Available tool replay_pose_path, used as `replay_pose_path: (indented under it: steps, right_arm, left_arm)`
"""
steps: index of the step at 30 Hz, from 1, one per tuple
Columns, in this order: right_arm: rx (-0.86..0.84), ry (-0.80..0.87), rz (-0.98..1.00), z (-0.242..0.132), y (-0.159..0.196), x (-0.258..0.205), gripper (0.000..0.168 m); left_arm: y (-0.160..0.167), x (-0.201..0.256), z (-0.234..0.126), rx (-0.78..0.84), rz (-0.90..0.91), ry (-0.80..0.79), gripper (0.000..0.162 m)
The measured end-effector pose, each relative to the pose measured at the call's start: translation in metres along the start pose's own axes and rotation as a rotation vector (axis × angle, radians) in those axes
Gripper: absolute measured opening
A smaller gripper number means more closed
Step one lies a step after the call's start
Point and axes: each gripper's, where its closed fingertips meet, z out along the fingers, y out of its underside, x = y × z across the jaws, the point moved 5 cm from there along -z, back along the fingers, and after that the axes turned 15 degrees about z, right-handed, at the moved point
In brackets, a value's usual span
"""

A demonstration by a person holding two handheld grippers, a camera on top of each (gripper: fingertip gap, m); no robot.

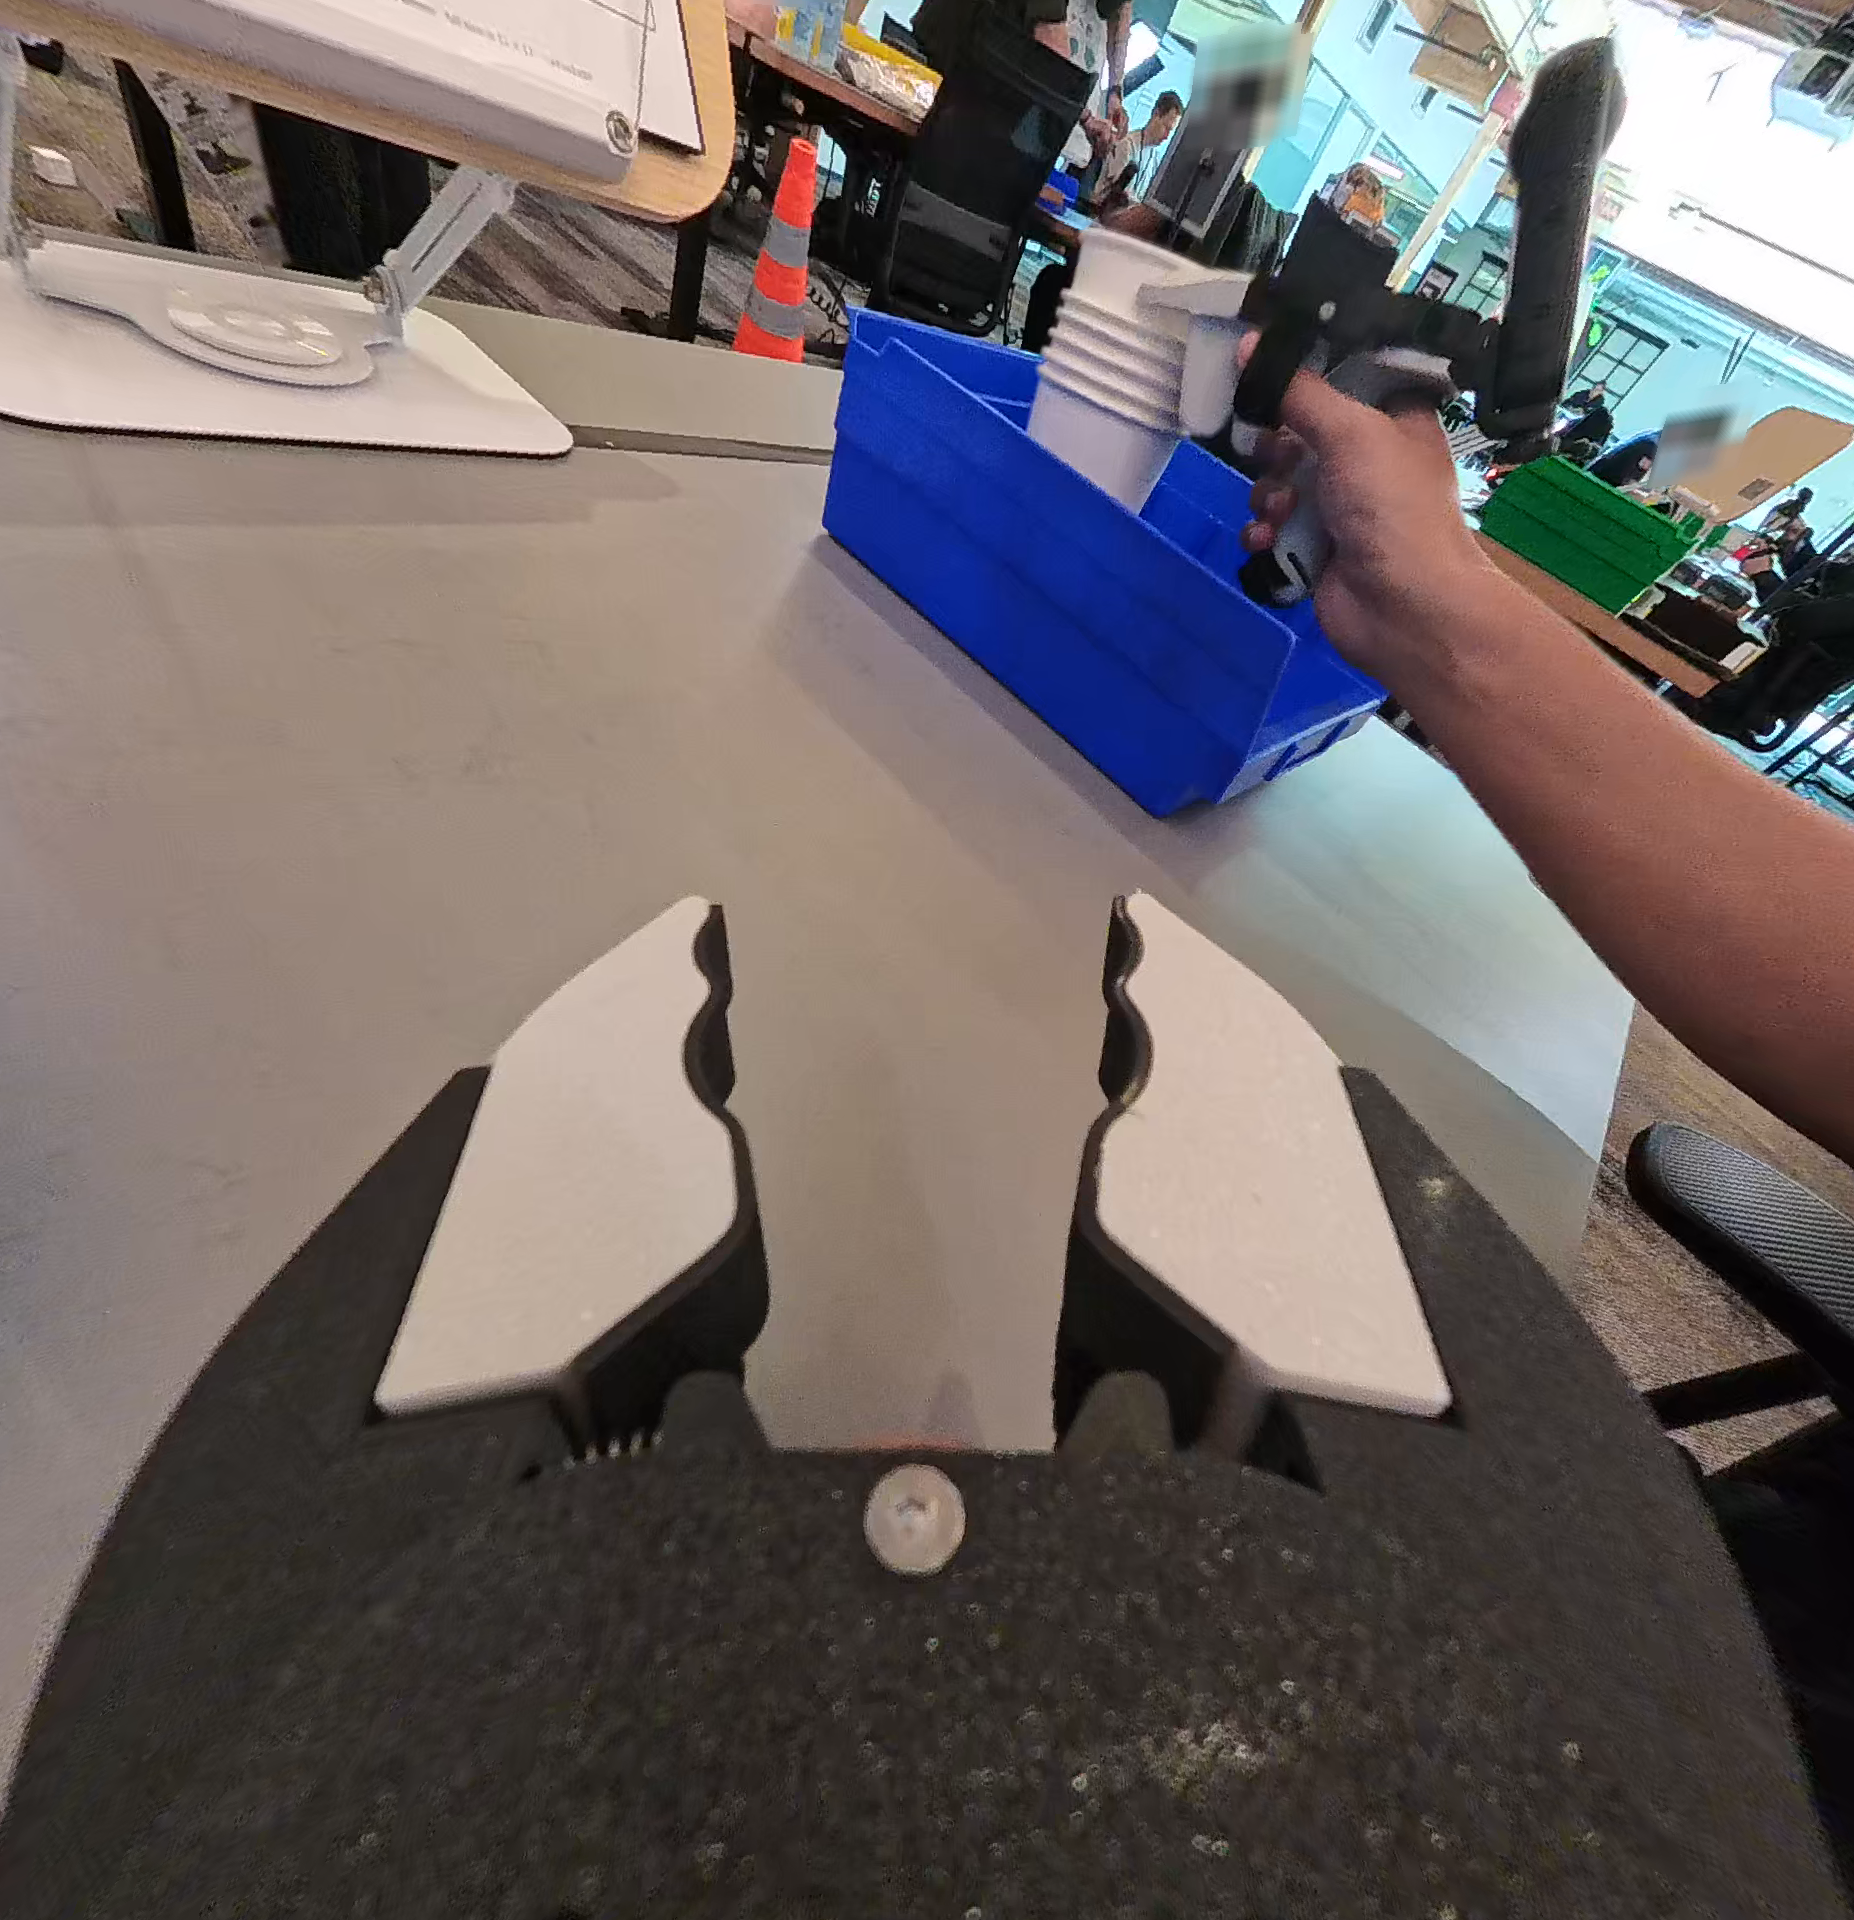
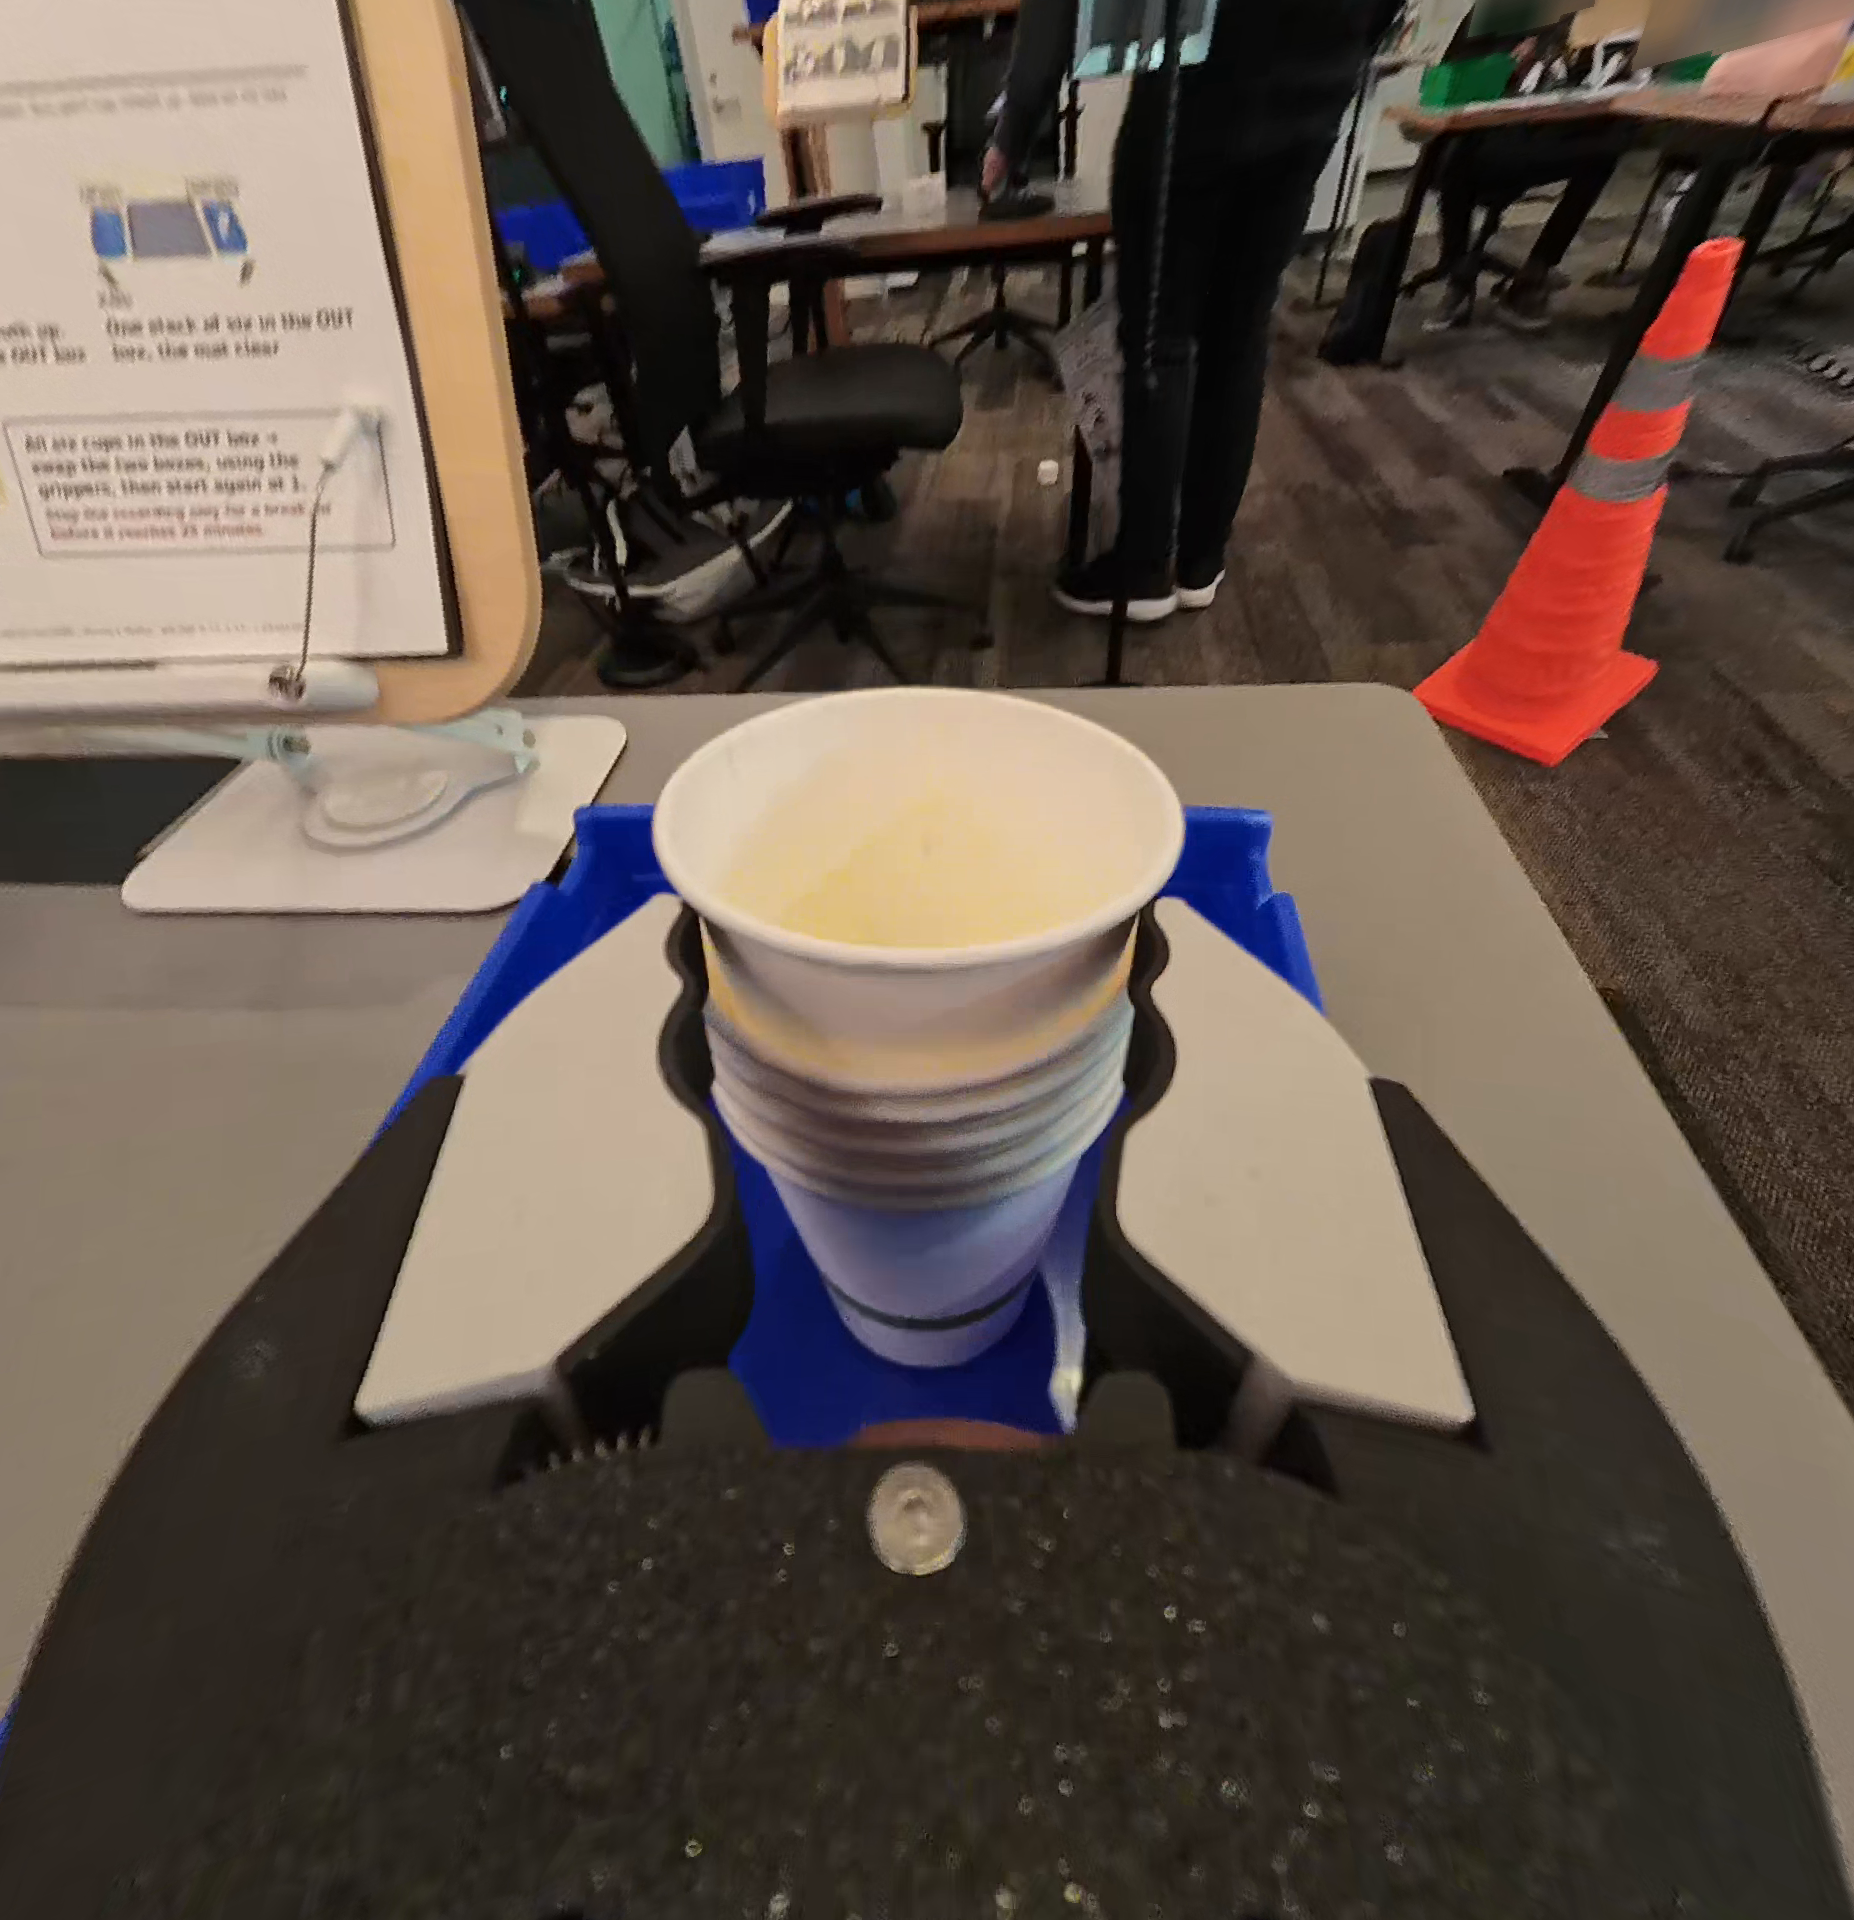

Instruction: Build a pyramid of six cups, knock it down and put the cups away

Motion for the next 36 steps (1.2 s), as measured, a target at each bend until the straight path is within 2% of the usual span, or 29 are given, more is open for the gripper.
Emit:
replay_pose_path:
  steps: [7, 13, 17, 21, 27, 30, 32, 36]
  right_arm:
    - [-0.043, 0.015, -0.094, -0.016, 0.008, -0.005, 0.083]
    - [-0.005, 0.012, -0.148, -0.051, 0.010, -0.013, 0.085]
    - [0.043, -0.035, -0.128, -0.085, 0.018, -0.022, 0.085]
    - [0.073, -0.054, -0.126, -0.118, 0.043, -0.028, 0.082]
    - [0.084, -0.047, -0.038, -0.157, 0.083, -0.024, 0.078]
    - [0.074, -0.047, -0.055, -0.172, 0.101, -0.023, 0.075]
    - [0.058, -0.060, -0.041, -0.179, 0.109, -0.023, 0.074]
    - [0.070, -0.066, -0.044, -0.181, 0.108, -0.024, 0.073]
  left_arm:
    - [0.000, -0.002, -0.002, -0.013, 0.047, -0.032, 0.068]
    - [-0.018, 0.004, -0.021, 0.030, 0.063, -0.070, 0.070]
    - [-0.020, -0.004, -0.045, 0.015, 0.115, -0.205, 0.069]
    - [-0.015, -0.027, -0.076, -0.013, 0.092, -0.400, 0.069]
    - [0.010, -0.066, -0.106, -0.069, 0.163, -0.631, 0.068]
    - [0.020, -0.076, -0.112, -0.117, 0.131, -0.671, 0.067]
    - [0.019, -0.075, -0.115, -0.092, 0.114, -0.667, 0.067]
    - [0.018, -0.073, -0.113, -0.101, 0.162, -0.676, 0.067]
